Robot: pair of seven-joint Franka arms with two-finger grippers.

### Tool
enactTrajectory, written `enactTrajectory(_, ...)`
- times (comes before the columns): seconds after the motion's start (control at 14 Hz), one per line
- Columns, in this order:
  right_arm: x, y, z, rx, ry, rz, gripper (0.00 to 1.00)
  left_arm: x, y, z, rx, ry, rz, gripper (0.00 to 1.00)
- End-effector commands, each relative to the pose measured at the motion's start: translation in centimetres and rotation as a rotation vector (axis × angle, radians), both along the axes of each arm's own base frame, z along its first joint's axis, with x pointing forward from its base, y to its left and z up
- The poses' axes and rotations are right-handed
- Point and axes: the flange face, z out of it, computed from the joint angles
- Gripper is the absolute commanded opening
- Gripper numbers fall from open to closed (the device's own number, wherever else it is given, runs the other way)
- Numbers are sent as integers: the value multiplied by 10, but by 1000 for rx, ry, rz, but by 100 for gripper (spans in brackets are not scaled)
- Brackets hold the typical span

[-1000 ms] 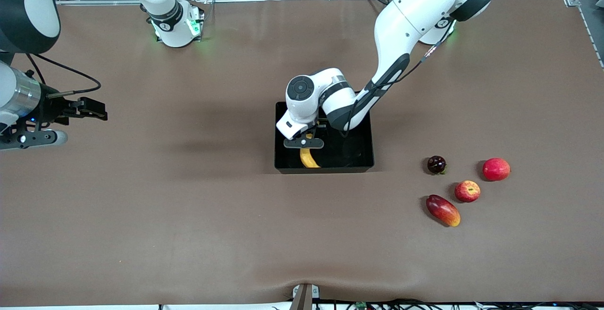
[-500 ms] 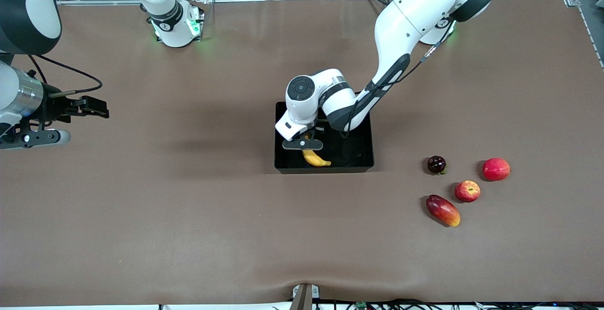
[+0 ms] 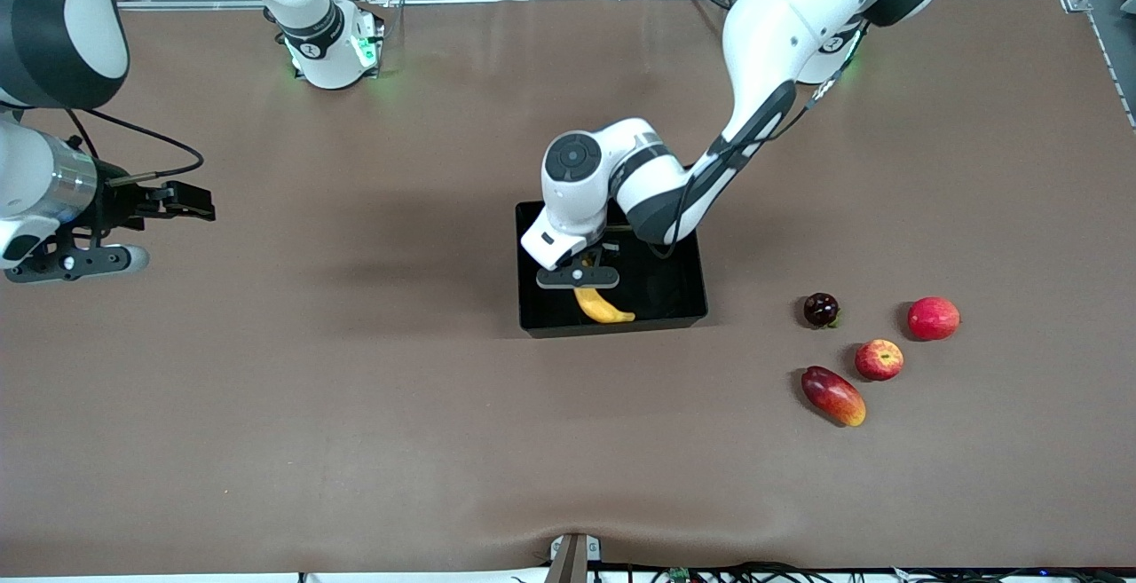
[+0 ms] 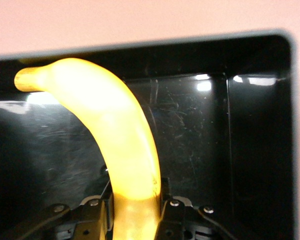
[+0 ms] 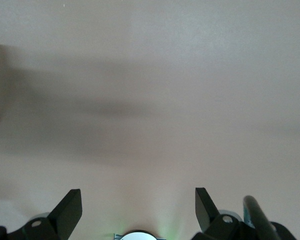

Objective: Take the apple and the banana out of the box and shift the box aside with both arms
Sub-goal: 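Lift the banana out with the left gripper while the right gripper reaches the box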

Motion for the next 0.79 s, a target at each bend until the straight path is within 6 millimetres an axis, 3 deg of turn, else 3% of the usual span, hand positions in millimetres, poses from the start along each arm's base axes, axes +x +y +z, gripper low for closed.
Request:
enactTrajectory(0.0, -4, 19, 0, 38, 23, -30, 100, 3, 17, 63, -10, 6, -10, 0)
enactTrajectory(0.14, -9, 50, -2, 91, 49, -69, 100, 19, 45, 102, -23, 30, -37, 0)
enactTrajectory(0.36, -15, 121, -12, 75, 33, -81, 100, 50, 114, 143, 32, 68, -136, 0)
enactTrajectory(0.5, -21, 173, -34, 66, -13, -105, 100, 74, 166, 152, 70, 104, -192, 0)
enactTrajectory(0.71, -32, 255, -89, 27, -44, -210, 100, 107, 245, 154, 96, 152, -278, 0)
